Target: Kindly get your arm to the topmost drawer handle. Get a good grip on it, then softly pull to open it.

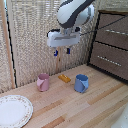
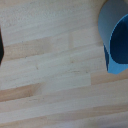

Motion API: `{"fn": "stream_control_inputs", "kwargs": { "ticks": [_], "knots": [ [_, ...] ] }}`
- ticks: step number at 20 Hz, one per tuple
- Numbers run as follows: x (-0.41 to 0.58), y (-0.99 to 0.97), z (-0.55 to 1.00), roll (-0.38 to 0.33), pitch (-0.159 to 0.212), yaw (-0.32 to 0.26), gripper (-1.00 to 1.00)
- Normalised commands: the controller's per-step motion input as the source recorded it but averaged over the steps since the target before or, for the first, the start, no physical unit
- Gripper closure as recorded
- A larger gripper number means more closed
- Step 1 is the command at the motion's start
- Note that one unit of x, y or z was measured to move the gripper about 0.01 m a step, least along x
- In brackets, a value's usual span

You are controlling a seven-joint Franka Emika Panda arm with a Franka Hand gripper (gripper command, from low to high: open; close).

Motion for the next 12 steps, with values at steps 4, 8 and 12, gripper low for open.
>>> {"fn": "stream_control_inputs", "kwargs": {
  "ticks": [4,8,12],
  "knots": [
    [0.066,-0.11,0.34,-0.207,0.001,0.014,-1.0],
    [0.089,-0.19,0.54,-0.223,0.0,0.0,-1.0],
    [0.037,-0.19,0.7,-0.174,0.002,0.0,-1.0]
  ]
}}
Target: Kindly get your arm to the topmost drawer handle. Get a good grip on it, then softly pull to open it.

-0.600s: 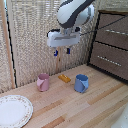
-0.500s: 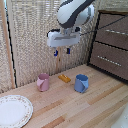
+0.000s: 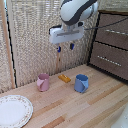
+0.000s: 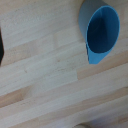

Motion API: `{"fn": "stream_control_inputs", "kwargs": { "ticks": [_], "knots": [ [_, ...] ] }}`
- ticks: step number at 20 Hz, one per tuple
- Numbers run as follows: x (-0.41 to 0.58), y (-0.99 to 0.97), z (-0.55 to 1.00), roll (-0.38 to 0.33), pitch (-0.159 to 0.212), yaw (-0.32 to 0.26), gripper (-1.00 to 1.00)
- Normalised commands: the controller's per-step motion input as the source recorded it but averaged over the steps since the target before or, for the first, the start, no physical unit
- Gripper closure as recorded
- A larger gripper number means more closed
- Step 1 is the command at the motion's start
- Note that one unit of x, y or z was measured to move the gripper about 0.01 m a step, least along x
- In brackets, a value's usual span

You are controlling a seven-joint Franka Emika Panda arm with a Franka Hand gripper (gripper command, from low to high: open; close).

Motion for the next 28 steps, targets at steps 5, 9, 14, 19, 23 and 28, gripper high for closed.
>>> {"fn": "stream_control_inputs", "kwargs": {
  "ticks": [5,9,14,19,23,28],
  "knots": [
    [0.033,-0.23,0.25,-0.306,0.008,0.024,-1.0],
    [-0.016,-0.22,0.07,-0.346,0.0,0.085,-1.0],
    [-0.057,-0.21,0.01,-0.36,0.023,0.09,-1.0],
    [-0.059,-0.18,0.0,-0.373,0.013,0.102,-1.0],
    [-0.039,-0.18,0.0,-0.375,0.0,0.103,-1.0],
    [-0.023,-0.19,0.0,-0.375,0.0,0.098,-1.0]
  ]
}}
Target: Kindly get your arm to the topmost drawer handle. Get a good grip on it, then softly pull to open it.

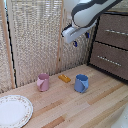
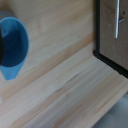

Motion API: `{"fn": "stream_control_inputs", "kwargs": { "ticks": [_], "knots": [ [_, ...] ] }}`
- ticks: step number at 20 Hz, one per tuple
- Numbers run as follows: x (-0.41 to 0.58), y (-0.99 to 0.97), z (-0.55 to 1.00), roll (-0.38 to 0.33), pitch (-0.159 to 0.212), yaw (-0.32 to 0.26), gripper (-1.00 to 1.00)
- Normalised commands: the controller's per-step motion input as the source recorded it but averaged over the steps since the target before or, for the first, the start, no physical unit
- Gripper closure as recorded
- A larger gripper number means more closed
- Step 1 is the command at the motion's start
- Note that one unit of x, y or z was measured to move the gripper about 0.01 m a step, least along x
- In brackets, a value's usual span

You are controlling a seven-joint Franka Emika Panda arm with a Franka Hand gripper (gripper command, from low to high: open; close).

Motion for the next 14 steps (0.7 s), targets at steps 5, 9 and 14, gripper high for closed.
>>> {"fn": "stream_control_inputs", "kwargs": {
  "ticks": [5,9,14],
  "knots": [
    [-0.025,-0.19,0.0,-0.375,0.0,0.099,-1.0],
    [-0.079,-0.18,0.0,-0.375,0.0,0.113,-1.0],
    [-0.098,-0.16,0.0,-0.375,0.0,0.122,-1.0]
  ]
}}
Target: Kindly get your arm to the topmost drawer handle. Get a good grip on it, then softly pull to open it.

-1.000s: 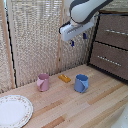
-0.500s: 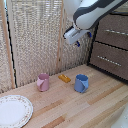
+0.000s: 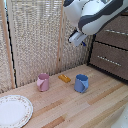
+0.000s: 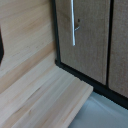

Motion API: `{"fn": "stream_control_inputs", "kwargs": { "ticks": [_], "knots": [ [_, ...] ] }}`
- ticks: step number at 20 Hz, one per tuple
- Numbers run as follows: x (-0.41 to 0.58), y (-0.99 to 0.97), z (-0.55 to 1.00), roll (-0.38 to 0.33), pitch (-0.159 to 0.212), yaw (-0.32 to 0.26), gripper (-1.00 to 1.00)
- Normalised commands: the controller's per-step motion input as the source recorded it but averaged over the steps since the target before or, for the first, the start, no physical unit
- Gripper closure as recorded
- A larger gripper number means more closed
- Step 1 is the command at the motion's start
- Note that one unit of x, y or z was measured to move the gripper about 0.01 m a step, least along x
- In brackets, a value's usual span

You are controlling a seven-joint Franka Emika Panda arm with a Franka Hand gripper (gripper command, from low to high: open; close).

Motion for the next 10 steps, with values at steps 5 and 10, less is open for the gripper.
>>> {"fn": "stream_control_inputs", "kwargs": {
  "ticks": [5,10],
  "knots": [
    [-0.097,-0.16,0.0,-0.374,0.0,0.125,-1.0],
    [-0.135,-0.31,0.09,-0.313,0.0,0.108,-1.0]
  ]
}}
